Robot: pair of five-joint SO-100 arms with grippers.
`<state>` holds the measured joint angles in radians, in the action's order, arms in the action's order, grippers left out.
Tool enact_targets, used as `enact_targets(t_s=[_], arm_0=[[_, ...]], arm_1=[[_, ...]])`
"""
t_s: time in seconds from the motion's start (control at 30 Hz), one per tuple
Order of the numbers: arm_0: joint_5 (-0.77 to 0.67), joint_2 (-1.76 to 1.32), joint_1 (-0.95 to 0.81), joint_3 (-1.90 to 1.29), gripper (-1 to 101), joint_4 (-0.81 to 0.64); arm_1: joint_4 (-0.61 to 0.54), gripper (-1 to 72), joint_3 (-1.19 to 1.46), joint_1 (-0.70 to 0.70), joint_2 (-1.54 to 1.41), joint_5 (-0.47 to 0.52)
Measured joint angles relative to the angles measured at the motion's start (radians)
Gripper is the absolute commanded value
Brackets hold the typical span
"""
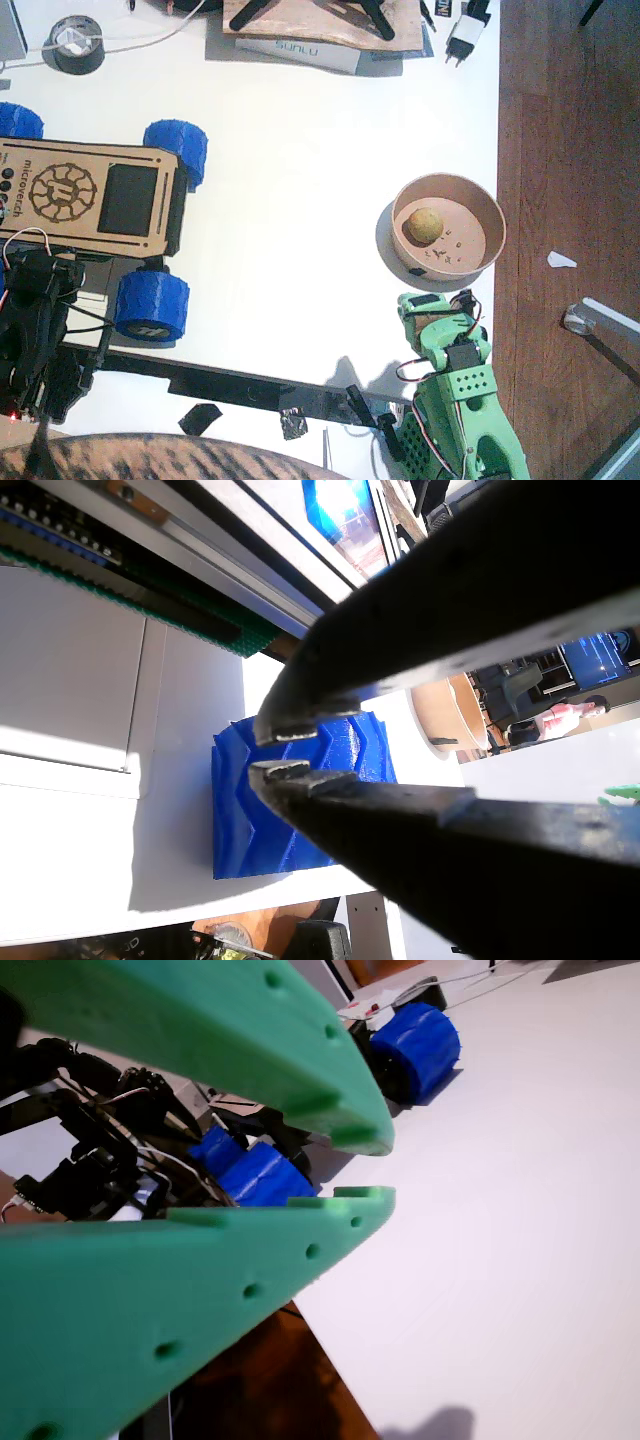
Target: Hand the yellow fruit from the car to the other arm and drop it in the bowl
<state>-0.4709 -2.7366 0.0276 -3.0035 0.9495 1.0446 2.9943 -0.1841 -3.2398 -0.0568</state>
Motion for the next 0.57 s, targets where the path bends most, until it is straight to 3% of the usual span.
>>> enact_targets(t_s=[0.57], arm_0=[[0.0, 0.0, 0.0, 0.0, 0, 0.0]], arm_1=[[-0.009, 0.0, 0.018, -0.026, 0.0, 0.011]])
